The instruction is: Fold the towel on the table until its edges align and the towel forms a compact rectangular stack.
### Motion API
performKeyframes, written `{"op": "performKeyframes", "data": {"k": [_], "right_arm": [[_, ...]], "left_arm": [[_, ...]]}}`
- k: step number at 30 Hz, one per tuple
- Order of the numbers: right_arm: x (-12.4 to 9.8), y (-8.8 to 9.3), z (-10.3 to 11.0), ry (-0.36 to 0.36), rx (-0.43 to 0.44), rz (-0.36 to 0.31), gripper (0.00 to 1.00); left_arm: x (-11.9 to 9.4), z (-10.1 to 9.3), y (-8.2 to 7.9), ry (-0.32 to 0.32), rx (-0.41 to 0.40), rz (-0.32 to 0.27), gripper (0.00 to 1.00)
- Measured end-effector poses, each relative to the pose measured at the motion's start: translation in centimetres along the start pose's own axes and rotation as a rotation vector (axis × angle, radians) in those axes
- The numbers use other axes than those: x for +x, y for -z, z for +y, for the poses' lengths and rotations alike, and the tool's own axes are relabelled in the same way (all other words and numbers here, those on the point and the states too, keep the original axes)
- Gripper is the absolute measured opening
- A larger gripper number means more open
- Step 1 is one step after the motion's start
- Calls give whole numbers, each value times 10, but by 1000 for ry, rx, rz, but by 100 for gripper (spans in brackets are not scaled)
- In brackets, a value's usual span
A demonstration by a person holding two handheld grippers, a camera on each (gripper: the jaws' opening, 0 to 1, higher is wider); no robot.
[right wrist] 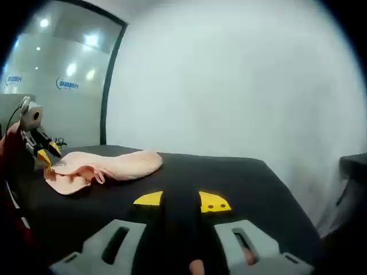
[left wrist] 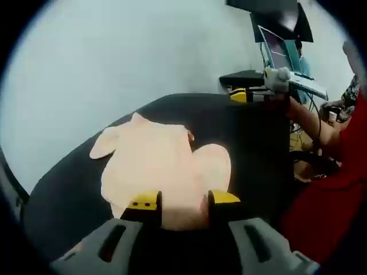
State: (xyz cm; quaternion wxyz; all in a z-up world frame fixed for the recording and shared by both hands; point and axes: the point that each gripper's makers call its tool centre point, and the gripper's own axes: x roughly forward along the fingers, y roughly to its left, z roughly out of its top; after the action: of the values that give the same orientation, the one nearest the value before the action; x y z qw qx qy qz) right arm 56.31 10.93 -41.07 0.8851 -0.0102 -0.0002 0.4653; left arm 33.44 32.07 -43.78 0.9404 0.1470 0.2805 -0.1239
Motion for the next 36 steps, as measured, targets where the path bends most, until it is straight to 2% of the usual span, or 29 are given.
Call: {"op": "performKeyframes", "data": {"k": [4, 6, 8, 12, 15, 16, 17, 18, 19, 20, 21, 22, 23, 24, 25, 26, 28, 29, 30, 31, 32, 34, 35, 36], "right_arm": [[0, 0, 1, -7, 3, -3, 19], [0, 0, 2, -11, 1, -3, 19], [0, 0, 3, -11, -2, -3, 19], [0, 0, 3, -11, 0, -4, 19], [0, 0, 3, -11, -1, -3, 19], [0, 0, 3, -11, -1, -2, 19], [0, 0, 3, -11, -1, 0, 19], [0, 0, 3, -11, 1, 0, 19], [0, 0, 3, -12, 1, 0, 19], [0, 0, 3, -13, 2, -1, 19], [-1, -1, 4, -15, 1, -2, 19], [-1, -2, 4, -18, 1, -8, 19], [-2, -4, 6, -24, 1, -20, 19], [-2, -6, 7, -29, 2, -27, 19], [-2, -7, 8, -33, 1, -30, 19], [-2, -7, 10, -41, 0, -33, 19], [-2, -7, 18, -76, -8, -32, 19], [-2, -8, 21, -86, -17, -35, 19], [-3, -14, 28, -114, -29, -62, 19], [-4, -17, 33, -135, -34, -79, 19], [-5, -19, 37, -151, -38, -90, 19], [-7, -21, 41, -163, -40, -98, 19], [-6, -21, 42, -167, -41, -99, 19], [-6, -21, 42, -169, -42, -99, 19]], "left_arm": [[3, -2, 0, -7, -3, 10, 34], [4, 9, 7, -73, 79, 53, 29], [6, 12, 14, -91, 136, 94, 28], [7, 4, 7, -44, 76, 44, 28], [3, 6, 3, -30, 69, 15, 30], [-1, 5, -8, 0, 63, -53, 32], [-9, 7, -20, 23, -9, -138, 33], [-18, 14, -29, 51, -116, -199, 33], [-29, 27, -38, 62, -183, -271, 33], [-41, 47, -48, 38, -199, -380, 32], [-55, 71, -55, -7, -189, -500, 31], [-66, 92, -53, -51, -166, -584, 30], [-77, 103, -47, -64, -97, -675, 29], [-82, 108, -33, -41, -42, -717, 29], [-79, 118, -12, -25, -107, -708, 29], [-72, 132, 13, -50, -183, -648, 29], [-71, 157, 37, -126, -208, -661, 28], [-67, 166, 51, -155, -267, -613, 26], [-73, 167, 45, -154, -277, -626, 25], [-81, 165, 30, -155, -242, -706, 25], [-80, 163, 27, -144, -260, -720, 25], [-70, 161, 39, -161, -241, -637, 25], [-66, 159, 41, -172, -215, -612, 25], [-66, 156, 39, -163, -220, -620, 26]]}}
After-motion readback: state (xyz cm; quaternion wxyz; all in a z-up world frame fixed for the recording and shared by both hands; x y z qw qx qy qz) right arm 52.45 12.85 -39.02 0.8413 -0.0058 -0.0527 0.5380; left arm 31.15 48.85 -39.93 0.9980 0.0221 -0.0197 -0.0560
